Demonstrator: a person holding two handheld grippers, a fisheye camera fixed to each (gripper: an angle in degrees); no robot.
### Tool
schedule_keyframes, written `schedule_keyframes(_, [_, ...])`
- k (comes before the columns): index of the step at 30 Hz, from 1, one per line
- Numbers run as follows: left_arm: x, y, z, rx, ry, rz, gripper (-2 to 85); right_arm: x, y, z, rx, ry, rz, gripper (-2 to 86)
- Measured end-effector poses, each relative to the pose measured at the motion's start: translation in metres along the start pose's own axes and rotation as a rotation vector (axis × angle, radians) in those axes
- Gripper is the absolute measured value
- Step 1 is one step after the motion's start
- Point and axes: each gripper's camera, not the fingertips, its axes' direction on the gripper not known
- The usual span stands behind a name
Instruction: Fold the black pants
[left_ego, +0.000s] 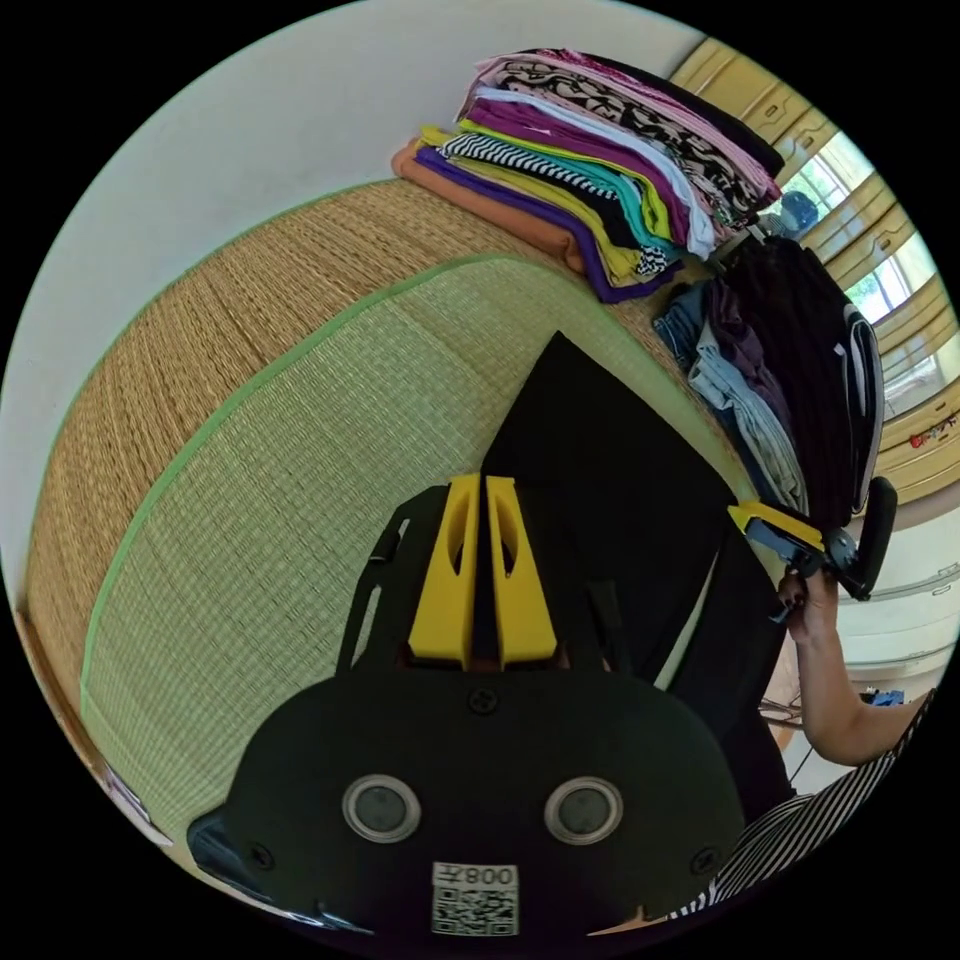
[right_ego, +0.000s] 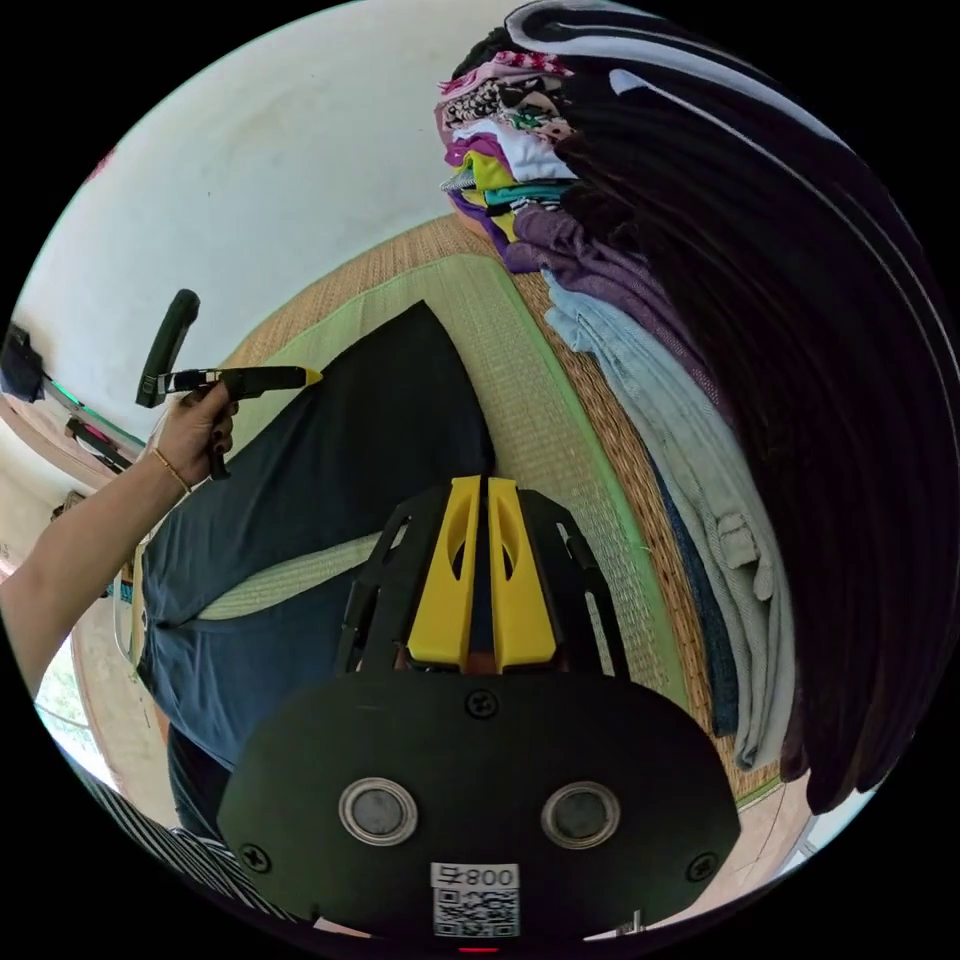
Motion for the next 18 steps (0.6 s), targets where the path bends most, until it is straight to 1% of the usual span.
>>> schedule_keyframes(2, [0.008, -0.015, 0.003, 0.055, 0.046, 0.007, 1.3, 0.005, 0.002, -0.035, 0.064, -0.031, -0.018, 0.9])
schedule_keyframes(4, [0.015, -0.026, 0.009, 0.089, 0.049, 0.015, 1.1, 0.01, 0.005, -0.058, 0.108, -0.048, -0.015, 0.8])
schedule_keyframes(6, [0.022, -0.037, 0.025, 0.064, 0.036, 0.027, 1.1, 0.017, 0.007, -0.074, 0.138, -0.082, -0.005, 0.8])
schedule_keyframes(9, [0.033, -0.055, 0.059, -0.022, -0.007, 0.025, 1.7, 0.027, 0.008, -0.072, 0.076, -0.034, 0.003, 0.9])
schedule_keyframes(11, [0.042, -0.064, 0.075, -0.031, -0.04, -0.003, 2.3, 0.042, 0.01, -0.062, -0.019, -0.055, 0.045, 1.1])
schedule_keyframes(12, [0.044, -0.065, 0.077, -0.025, -0.031, -0.003, 2.5, 0.045, 0.011, -0.064, -0.02, -0.057, 0.054, 1.2])
schedule_keyframes(15, [0.064, -0.066, 0.083, 0.035, 0.109, 0.058, 4.1, 0.051, 0.023, -0.088, 0.002, -0.037, 0.03, 2.0])
schedule_keyframes(17, [0.091, -0.059, 0.096, 0.019, 0.261, 0.151, 6.0, 0.053, 0.039, -0.107, -0.036, 0.009, -0.002, 4.2])
schedule_keyframes(18, [0.099, -0.057, 0.101, 0.008, 0.286, 0.169, 6.3, 0.053, 0.044, -0.112, -0.047, 0.021, -0.009, 4.9])
